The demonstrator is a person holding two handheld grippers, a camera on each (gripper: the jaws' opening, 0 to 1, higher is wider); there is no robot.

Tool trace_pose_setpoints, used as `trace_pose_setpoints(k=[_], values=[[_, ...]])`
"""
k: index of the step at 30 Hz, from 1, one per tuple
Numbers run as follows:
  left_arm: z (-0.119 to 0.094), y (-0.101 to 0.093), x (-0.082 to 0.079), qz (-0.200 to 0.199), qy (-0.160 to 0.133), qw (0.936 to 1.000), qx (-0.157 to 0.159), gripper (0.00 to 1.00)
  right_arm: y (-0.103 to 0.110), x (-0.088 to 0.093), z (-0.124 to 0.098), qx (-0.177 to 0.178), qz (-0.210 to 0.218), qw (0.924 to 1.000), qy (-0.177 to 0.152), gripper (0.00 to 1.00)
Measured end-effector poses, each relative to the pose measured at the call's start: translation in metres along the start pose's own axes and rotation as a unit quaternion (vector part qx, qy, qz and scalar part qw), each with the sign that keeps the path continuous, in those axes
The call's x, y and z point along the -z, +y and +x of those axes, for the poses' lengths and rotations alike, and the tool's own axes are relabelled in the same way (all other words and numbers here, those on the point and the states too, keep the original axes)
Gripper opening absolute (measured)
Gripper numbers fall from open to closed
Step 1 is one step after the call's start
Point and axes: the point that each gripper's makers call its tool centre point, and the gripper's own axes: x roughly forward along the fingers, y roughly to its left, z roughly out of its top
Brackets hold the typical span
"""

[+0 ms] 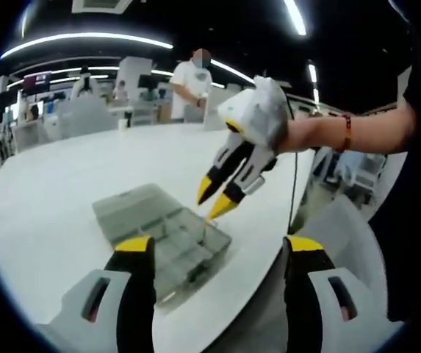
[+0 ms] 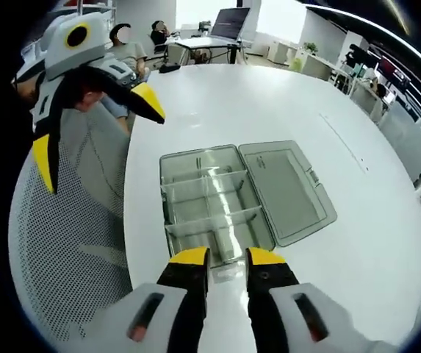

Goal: Insert the divider into the dual guide fixture by aligning both edges with the guide slots and pushing it downward to the bottom, including one-sided entry, uneven engagement, binding, and posture correction.

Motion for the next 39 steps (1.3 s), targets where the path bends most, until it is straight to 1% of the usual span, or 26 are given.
trace_pose_setpoints(k=[3,8,11,19,26,31,34,39], values=[[0.000,-0.001,-0.002,-0.004,-0.005,1.0000,-0.001,0.70,-0.002,0.006,-0.004,0.002,0.006,1.0000,-0.005,0.19],[0.001,-0.007,0.002,-0.003,0.000,1.0000,-0.001,0.70,-0.003,0.017,-0.005,-0.005,0.024,0.9996,-0.011,0.22],[0.000,-0.008,0.002,-0.006,0.000,1.0000,-0.003,0.70,-0.004,0.022,-0.005,-0.006,0.025,0.9996,-0.009,0.24],[0.002,-0.009,0.003,-0.013,0.004,0.9999,-0.001,0.70,0.000,0.041,-0.001,-0.019,0.029,0.9994,0.007,0.30],[0.008,-0.011,-0.001,-0.010,0.007,0.9999,0.004,0.70,0.002,0.059,0.006,-0.025,0.033,0.9989,0.021,0.34],[0.009,-0.013,-0.002,-0.014,0.010,0.9998,0.005,0.70,0.004,0.071,0.011,-0.030,0.031,0.9985,0.033,0.38],[0.009,-0.013,-0.002,-0.017,0.012,0.9998,0.005,0.70,0.005,0.076,0.014,-0.033,0.022,0.9984,0.040,0.39],[0.009,-0.011,0.000,-0.020,0.016,0.9997,0.001,0.70,0.005,0.082,0.021,-0.037,0.022,0.9982,0.042,0.41]])
